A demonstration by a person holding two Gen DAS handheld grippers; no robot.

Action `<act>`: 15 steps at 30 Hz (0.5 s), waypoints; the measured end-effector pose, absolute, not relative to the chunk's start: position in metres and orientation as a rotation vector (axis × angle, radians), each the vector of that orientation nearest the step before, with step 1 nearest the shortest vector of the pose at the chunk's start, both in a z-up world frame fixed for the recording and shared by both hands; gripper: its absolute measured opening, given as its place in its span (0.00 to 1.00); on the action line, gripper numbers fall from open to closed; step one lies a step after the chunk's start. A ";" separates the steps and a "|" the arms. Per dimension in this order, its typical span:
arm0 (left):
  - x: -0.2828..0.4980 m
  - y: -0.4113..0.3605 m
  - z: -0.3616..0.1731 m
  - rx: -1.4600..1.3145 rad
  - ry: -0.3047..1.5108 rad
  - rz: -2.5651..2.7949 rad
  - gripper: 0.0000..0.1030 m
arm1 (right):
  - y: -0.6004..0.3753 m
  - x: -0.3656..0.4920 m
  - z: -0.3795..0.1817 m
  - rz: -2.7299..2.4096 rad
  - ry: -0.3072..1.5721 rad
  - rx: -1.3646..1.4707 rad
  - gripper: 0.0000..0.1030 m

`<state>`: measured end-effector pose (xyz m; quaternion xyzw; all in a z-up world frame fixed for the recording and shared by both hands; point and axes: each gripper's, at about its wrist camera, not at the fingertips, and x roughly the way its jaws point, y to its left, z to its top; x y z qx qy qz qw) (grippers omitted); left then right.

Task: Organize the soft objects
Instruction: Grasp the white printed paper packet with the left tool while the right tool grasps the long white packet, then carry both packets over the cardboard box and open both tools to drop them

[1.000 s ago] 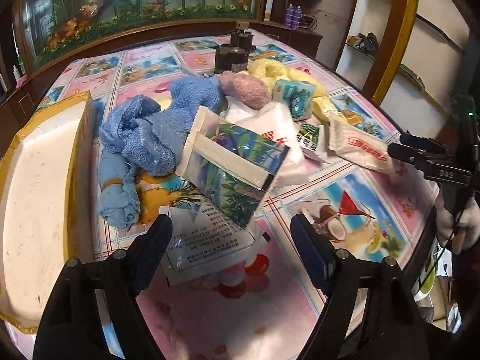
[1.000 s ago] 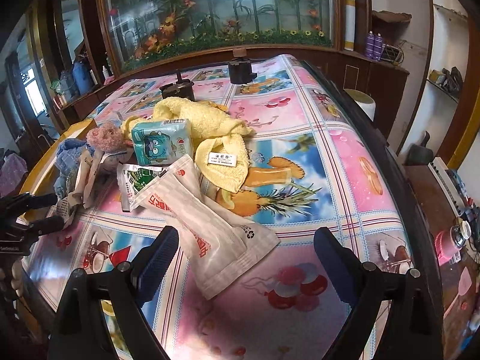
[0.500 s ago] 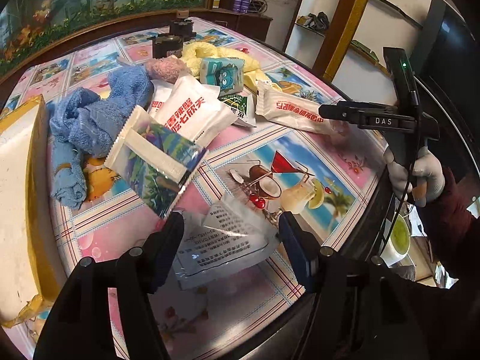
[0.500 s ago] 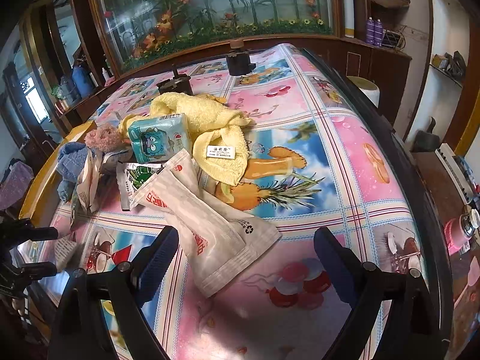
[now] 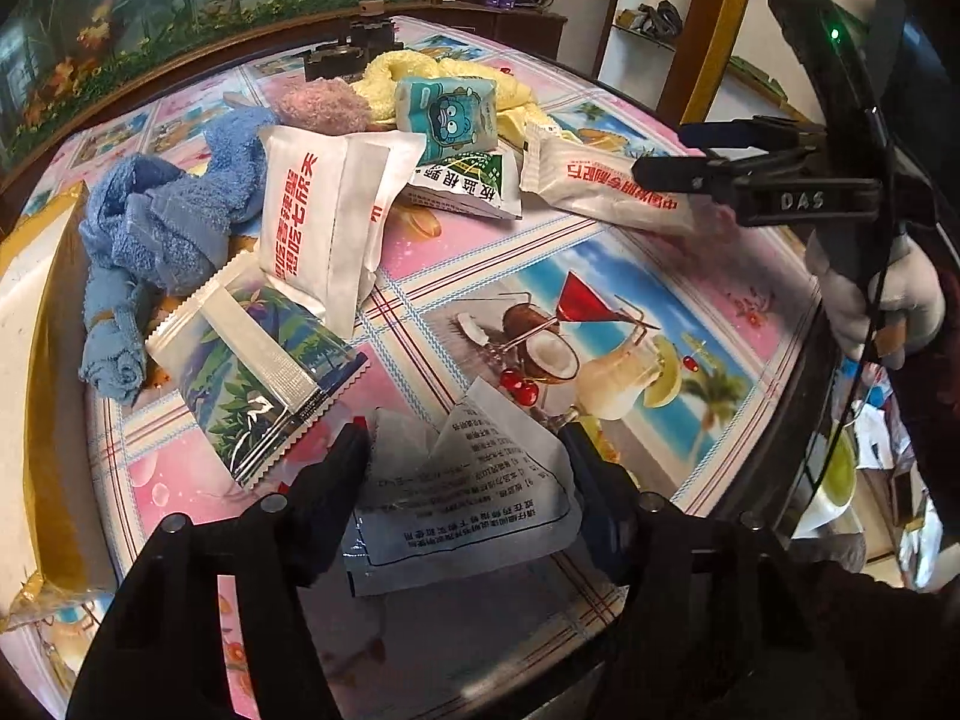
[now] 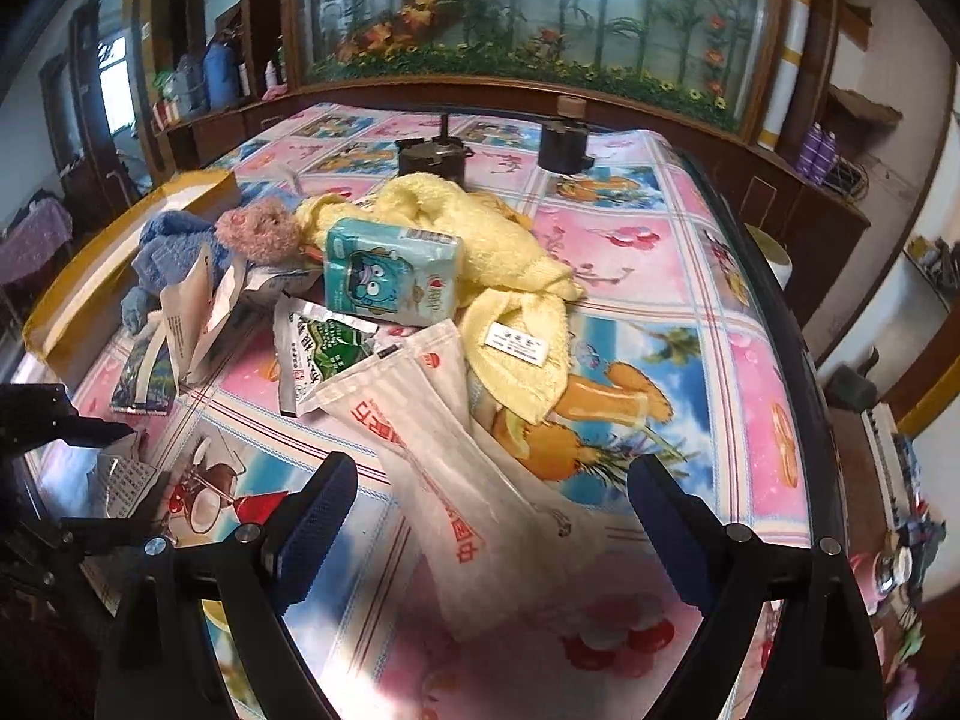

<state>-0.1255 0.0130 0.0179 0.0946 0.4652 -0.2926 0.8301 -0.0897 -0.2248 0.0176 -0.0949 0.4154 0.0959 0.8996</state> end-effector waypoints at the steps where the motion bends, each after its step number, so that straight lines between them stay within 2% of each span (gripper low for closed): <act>1: -0.126 0.015 0.018 0.188 0.986 -0.620 0.60 | -0.218 -0.085 0.015 0.212 0.867 -0.225 0.89; 3: -0.131 0.019 0.018 0.169 0.985 -0.623 0.60 | -0.205 -0.075 0.008 0.224 0.894 -0.281 0.87; 5: -0.137 0.025 0.021 0.139 0.976 -0.632 0.60 | -0.197 -0.067 0.000 0.221 0.918 -0.321 0.71; 6: -0.140 0.028 0.024 0.125 0.967 -0.639 0.60 | -0.194 -0.063 -0.004 0.224 0.935 -0.335 0.54; 7: -0.144 0.031 0.027 0.111 0.955 -0.643 0.60 | -0.192 -0.060 -0.008 0.229 0.955 -0.342 0.43; 8: -0.147 0.034 0.032 0.094 0.945 -0.644 0.60 | -0.191 -0.060 -0.011 0.232 0.965 -0.340 0.44; 12: -0.154 0.054 0.050 0.004 0.904 -0.650 0.60 | -0.198 -0.069 -0.002 0.265 0.954 -0.253 0.29; 15: -0.154 0.076 0.067 -0.072 0.880 -0.649 0.60 | -0.205 -0.082 0.014 0.265 0.932 -0.192 0.29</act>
